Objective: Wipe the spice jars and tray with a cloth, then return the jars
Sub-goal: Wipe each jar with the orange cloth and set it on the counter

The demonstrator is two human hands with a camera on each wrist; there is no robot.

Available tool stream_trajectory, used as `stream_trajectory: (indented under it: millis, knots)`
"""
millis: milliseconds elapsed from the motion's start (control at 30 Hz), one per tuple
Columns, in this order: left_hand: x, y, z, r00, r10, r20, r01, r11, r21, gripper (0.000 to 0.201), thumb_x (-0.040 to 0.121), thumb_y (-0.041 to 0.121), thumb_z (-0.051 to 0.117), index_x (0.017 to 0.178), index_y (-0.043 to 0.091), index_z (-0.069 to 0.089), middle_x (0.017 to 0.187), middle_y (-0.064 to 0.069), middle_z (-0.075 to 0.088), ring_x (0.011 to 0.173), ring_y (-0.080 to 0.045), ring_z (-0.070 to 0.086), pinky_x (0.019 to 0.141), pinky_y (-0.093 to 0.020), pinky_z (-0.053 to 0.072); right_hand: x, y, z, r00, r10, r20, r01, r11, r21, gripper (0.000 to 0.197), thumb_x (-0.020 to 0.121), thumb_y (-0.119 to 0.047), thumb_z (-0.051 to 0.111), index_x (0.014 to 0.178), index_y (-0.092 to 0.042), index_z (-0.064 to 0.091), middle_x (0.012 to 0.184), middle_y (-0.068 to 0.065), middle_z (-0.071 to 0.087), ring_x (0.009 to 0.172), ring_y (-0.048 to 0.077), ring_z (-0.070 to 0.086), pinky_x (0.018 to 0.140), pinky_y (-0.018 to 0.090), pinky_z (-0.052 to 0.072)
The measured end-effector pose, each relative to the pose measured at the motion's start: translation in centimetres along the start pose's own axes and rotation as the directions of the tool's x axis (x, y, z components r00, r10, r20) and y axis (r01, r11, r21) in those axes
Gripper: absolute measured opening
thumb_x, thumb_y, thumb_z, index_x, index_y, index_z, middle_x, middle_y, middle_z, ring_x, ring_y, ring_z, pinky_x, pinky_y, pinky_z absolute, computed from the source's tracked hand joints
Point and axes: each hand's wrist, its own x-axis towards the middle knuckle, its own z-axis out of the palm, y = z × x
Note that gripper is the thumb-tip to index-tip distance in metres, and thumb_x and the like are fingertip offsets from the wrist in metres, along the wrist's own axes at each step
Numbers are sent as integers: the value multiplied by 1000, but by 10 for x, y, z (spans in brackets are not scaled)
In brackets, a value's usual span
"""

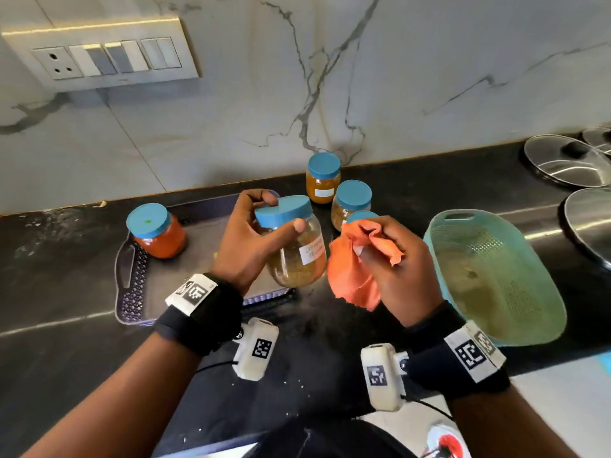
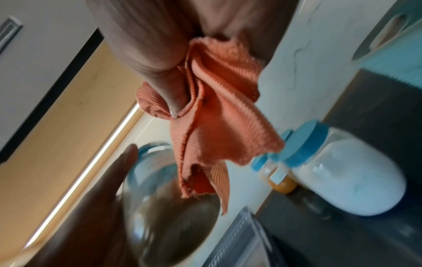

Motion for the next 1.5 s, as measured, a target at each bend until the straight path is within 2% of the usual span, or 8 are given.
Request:
stream_trajectory:
  millis: [167, 333, 600, 1000, 1167, 1333, 1400, 1500]
  knots:
    - [14, -10, 30, 979, 18, 201, -89, 934, 346, 85, 68, 39, 91, 139, 20, 48, 124, 14, 59, 113, 4, 59, 94, -13, 49, 17, 11, -63, 960, 20, -279, -9, 999, 38, 17, 89, -6, 69, 102, -18, 70, 90, -13, 73, 87, 3, 67, 77, 26, 52]
    - [15, -35, 57, 926, -70, 370, -182, 776, 603, 97, 61, 45, 85, 146, 20, 46, 132, -1, 57, 120, -15, 56, 105, -35, 47, 20, 27, -103, 925, 16, -381, -6, 1000, 29, 40, 85, -1, 68, 93, -41, 69, 86, -19, 71, 84, 2, 64, 78, 25, 50]
    - [11, -65, 94, 907, -150, 394, -231, 604, 763, 94, 65, 33, 91, 146, 20, 45, 140, -4, 53, 123, -23, 51, 103, -36, 43, 17, 48, -117, 940, 29, -341, -15, 999, 45, 37, 86, 0, 68, 94, -37, 68, 87, -14, 71, 86, 4, 64, 78, 20, 49]
    - [-4, -71, 100, 905, -144, 401, -247, 589, 769, 94, 74, 37, 87, 151, 24, 36, 144, -8, 50, 127, -24, 49, 105, -37, 43, 30, 39, -84, 983, 13, -186, 1, 997, 74, 22, 86, -8, 68, 105, -18, 69, 96, -3, 71, 93, 15, 67, 82, 29, 52]
    - [-17, -62, 49, 980, -79, 182, -61, 754, 654, 53, 85, 31, 80, 132, 18, 61, 124, 0, 65, 106, -14, 61, 90, -23, 47, 28, 26, -46, 998, -8, -56, 11, 998, 56, 23, 88, -2, 70, 104, -19, 69, 93, -18, 71, 89, -1, 65, 77, 14, 50]
    - [-24, -51, -44, 977, -28, -210, 136, 842, 521, 16, 90, 21, 73, 106, 19, 73, 99, 4, 75, 85, -13, 72, 79, -44, 60, 28, 12, 11, 998, -41, 44, 37, 995, 92, 24, 88, 0, 69, 106, -15, 70, 99, -13, 72, 92, 2, 65, 82, 17, 50]
    - [-27, -47, -84, 935, 8, -353, 166, 873, 459, 21, 87, 21, 72, 108, 24, 69, 98, 6, 74, 86, -13, 71, 81, -46, 60, 28, 0, 34, 993, -68, 99, 60, 995, 82, 25, 89, -4, 70, 107, -21, 69, 100, -21, 70, 94, -2, 64, 80, 9, 46]
    - [-28, -42, -138, 846, 17, -532, 245, 875, 418, 62, 80, 11, 81, 133, 19, 50, 110, 4, 64, 97, -17, 67, 92, -32, 54, 28, -14, 62, 982, -139, 131, 128, 987, 93, 37, 88, -5, 72, 106, -37, 67, 101, -23, 70, 97, -1, 64, 82, 10, 47]
